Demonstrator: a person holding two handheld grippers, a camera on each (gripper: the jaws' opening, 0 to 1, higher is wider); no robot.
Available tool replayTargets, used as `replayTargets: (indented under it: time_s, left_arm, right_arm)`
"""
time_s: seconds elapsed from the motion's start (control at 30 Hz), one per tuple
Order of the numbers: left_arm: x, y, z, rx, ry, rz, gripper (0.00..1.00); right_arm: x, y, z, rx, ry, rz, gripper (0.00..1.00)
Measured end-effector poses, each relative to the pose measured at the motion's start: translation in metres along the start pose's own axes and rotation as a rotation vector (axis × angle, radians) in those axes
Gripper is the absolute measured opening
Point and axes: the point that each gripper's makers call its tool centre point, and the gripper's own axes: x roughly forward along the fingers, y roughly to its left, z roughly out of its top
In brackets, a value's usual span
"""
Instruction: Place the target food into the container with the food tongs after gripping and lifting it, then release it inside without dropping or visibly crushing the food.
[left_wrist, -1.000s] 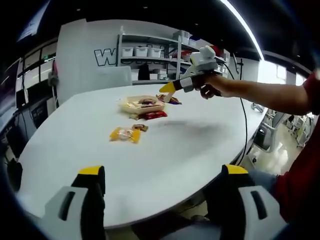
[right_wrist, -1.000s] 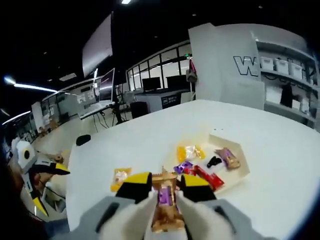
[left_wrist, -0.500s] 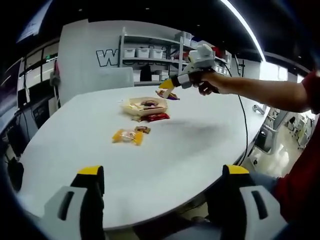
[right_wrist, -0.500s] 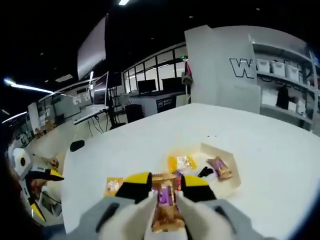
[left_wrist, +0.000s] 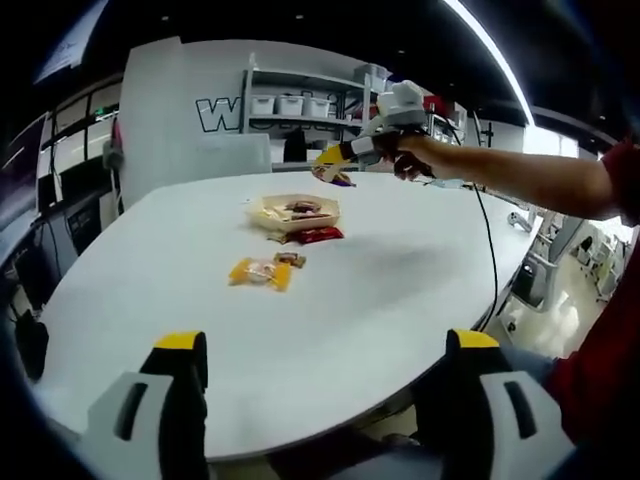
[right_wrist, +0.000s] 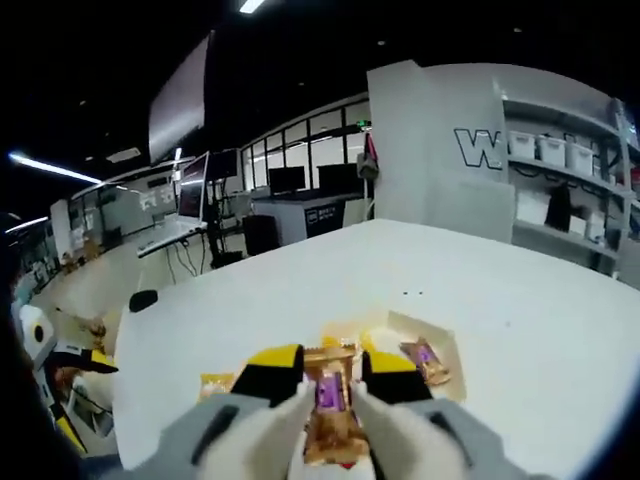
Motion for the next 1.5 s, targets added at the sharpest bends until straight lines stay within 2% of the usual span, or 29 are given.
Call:
replayTargets:
  time_s: [0.37, 0.63, 0.83, 0.93, 1.0, 1.1, 1.5]
  left_arm:
    - [0.001, 0.001, -0.001, -0.001, 0.006, -0.001, 0.96]
    - [-0.002, 0.008, 0.001, -0.008, 0.005, 0.015, 0.96]
    - [-0.001, 0.011, 0.000, -0.010, 0.007, 0.023, 0.96]
    - [-0.001, 0.011, 0.001, -0.011, 0.007, 0.023, 0.96]
    - [-0.001, 0.012, 0.001, -0.011, 0.006, 0.023, 0.96]
    - [-0.001, 0.015, 0.000, -0.012, 0.011, 0.027, 0.96]
    - [0.000, 0.013, -0.002, -0.012, 0.016, 0.023, 0.96]
  right_arm:
    - [0.007, -0.004, 0.011, -0.014, -0.007, -0.004, 0.17]
    - [0.017, -0.019, 0.026, -0.025, -0.011, -0.036, 0.17]
    - [0.017, -0.017, 0.032, -0.026, -0.020, -0.038, 0.18]
    - [0.017, -0.016, 0.036, -0.025, -0.034, -0.040, 0.19]
    - [0.017, -0.017, 0.045, -0.042, -0.085, -0.049, 0.22]
    - [0.016, -0.020, 0.046, -0.068, -0.092, -0.064, 0.23]
    - [0.016, -0.022, 0.026, -0.064, -0.043, -0.054, 0.23]
